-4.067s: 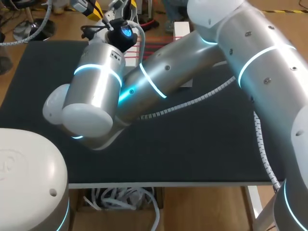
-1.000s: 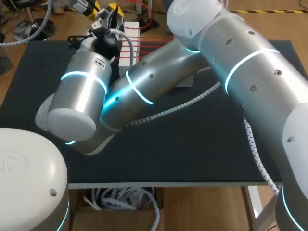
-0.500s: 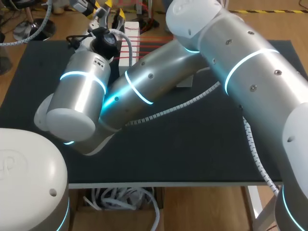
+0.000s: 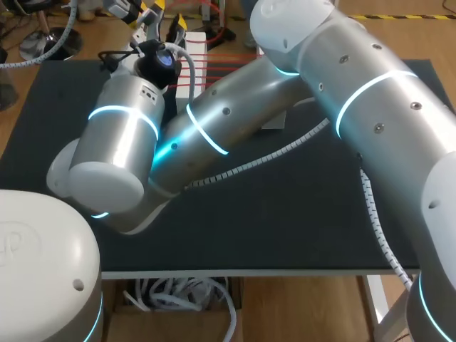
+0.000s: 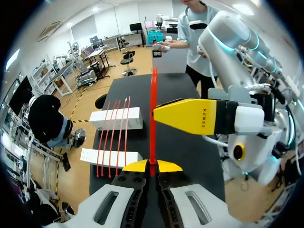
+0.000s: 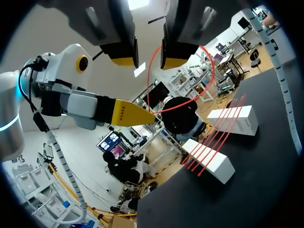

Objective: Grab the tape and strap the tape.

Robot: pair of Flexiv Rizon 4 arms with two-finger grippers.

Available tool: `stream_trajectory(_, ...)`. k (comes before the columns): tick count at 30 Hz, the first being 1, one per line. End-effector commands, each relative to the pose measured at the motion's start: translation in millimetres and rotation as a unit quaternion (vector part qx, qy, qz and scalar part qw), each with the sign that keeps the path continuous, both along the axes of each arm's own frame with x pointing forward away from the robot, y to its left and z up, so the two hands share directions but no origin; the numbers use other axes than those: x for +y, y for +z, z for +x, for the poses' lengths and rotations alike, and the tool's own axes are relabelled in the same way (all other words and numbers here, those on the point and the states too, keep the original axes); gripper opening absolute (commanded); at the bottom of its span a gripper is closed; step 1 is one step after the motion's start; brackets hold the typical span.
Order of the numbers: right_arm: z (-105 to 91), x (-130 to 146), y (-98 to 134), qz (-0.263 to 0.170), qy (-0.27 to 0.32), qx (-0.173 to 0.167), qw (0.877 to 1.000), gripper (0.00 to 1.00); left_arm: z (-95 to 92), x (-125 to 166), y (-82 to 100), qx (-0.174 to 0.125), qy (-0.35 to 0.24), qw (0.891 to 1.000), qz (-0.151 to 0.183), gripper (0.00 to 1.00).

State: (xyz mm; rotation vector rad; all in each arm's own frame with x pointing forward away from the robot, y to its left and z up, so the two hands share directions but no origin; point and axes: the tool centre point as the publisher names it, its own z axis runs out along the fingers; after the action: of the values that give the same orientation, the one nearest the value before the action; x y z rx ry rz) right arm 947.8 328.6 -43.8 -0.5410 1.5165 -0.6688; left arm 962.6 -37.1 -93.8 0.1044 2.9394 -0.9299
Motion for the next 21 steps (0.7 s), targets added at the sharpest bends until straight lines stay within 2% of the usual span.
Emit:
stream_trajectory(1, -11.1, -1, 6, 0.0, 0.008, 0.007, 1.0, 0.22, 0.6, 0, 0.7, 0.002, -0.001, 1.0, 0.002, 0.0)
stream_trajectory(3, -14.6, 0, 7, 0.002, 0.01, 0.007, 1.0, 0.19, 0.6, 0, 0.7, 0.002, -0.001, 1.0, 0.002, 0.0)
stream_trajectory(7, -22.2, 0, 12, 0.006, 0.015, 0.008, 1.0, 0.22, 0.6, 0, 0.7, 0.002, -0.001, 1.0, 0.002, 0.0)
stream_trajectory(9, -27.0, -2, 14, 0.008, 0.017, 0.008, 1.0, 0.33, 0.6, 0, 0.7, 0.002, -0.001, 1.0, 0.002, 0.0)
stream_trajectory(13, -32.8, -6, 17, 0.011, 0.02, 0.008, 1.0, 0.47, 0.6, 0, 0.7, 0.002, -0.001, 1.0, 0.002, 0.0)
stream_trajectory(14, -33.3, -7, 18, 0.011, 0.021, 0.008, 1.0, 0.91, 0.6, 0, 0.7, 0.002, -0.001, 1.0, 0.002, 0.0)
stream_trajectory(15, -33.8, -8, 19, 0.012, 0.022, 0.008, 1.0, 1.0, 0.6, 0, 0.7, 0.002, -0.001, 1.0, 0.002, 0.0)
stream_trajectory(21, -35.1, -12, 21, 0.017, 0.025, 0.011, 0.999, 1.0, 0.6, 0, 0.7, 0.002, -0.001, 1.0, 0.002, 0.0)
